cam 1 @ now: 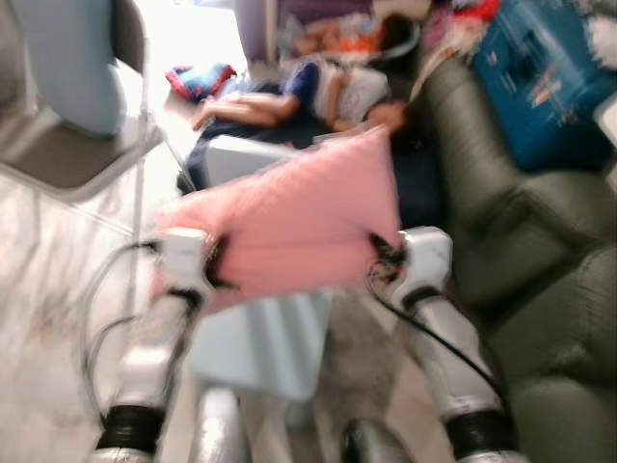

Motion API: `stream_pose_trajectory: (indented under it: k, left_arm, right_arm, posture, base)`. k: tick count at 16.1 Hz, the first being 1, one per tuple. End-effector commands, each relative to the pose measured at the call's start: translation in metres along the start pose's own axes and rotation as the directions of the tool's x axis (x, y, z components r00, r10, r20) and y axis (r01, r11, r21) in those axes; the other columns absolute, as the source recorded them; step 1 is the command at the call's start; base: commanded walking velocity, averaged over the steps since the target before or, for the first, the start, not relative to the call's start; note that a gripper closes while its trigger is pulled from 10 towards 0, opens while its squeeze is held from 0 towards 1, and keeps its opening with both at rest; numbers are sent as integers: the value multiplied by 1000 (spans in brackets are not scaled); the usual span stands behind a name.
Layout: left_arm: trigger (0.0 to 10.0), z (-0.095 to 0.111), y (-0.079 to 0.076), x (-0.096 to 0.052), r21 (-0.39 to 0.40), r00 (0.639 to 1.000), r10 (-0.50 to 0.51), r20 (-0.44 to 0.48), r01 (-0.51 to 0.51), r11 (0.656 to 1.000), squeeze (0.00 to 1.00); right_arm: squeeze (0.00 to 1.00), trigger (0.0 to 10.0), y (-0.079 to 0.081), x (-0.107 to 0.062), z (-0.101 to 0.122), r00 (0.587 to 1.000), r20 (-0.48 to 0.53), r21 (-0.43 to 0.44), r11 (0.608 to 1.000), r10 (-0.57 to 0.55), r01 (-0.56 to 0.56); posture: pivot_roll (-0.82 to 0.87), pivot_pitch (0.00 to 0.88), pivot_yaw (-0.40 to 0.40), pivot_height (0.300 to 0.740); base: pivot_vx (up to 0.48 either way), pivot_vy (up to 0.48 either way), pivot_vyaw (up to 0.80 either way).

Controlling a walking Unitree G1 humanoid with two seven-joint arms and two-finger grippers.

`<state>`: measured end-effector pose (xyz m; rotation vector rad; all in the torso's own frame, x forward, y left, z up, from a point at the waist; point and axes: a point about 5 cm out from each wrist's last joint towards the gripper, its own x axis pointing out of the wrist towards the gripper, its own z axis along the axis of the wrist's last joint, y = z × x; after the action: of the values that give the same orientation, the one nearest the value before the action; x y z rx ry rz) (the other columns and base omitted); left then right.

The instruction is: Move the pillow to the sofa

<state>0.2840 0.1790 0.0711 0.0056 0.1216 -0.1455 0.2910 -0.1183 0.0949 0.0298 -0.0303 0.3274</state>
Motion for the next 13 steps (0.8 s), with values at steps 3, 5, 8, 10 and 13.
stream_pose_trajectory:
  k: [3, 5, 8, 10, 13]
  left_arm:
    - [10000, 6, -20, 9, -23, 998, -65, 17, 66, 998, 0]
    - [10000, 7, -18, 8, -23, 998, -68, 19, 68, 997, 0]
    - [10000, 5, -18, 7, -30, 997, -78, 7, 78, 997, 0]
    - [10000, 4, -19, 6, -27, 996, -95, 3, 95, 995, 0]
    - [10000, 2, -22, 3, -51, 994, -109, -15, 108, 993, 0]
  right_arm:
    - [0, 10000, -31, -16, -3, 993, -11, -15, 993, -117, 117]
    - [0, 10000, -30, -15, -3, 993, -14, -15, 993, -116, 116]
    - [0, 10000, -28, -16, -5, 994, -21, -9, 994, -110, 110]
    - [0, 10000, -27, -17, -7, 993, -30, 1, 994, -112, 112]
    - [0, 10000, -26, -20, -11, 992, -48, 17, 993, -118, 119]
  posture:
    - [-15, 0, -74, 740]
    - [-11, 0, -73, 740]
    - [-10, 0, -71, 740]
    - [-10, 0, -71, 740]
    - [-16, 0, -68, 740]
  base:
    - [0, 0, 0]
    - [0, 0, 0]
    - [0, 0, 0]
    - [0, 0, 0]
    - [-174, 0, 0]
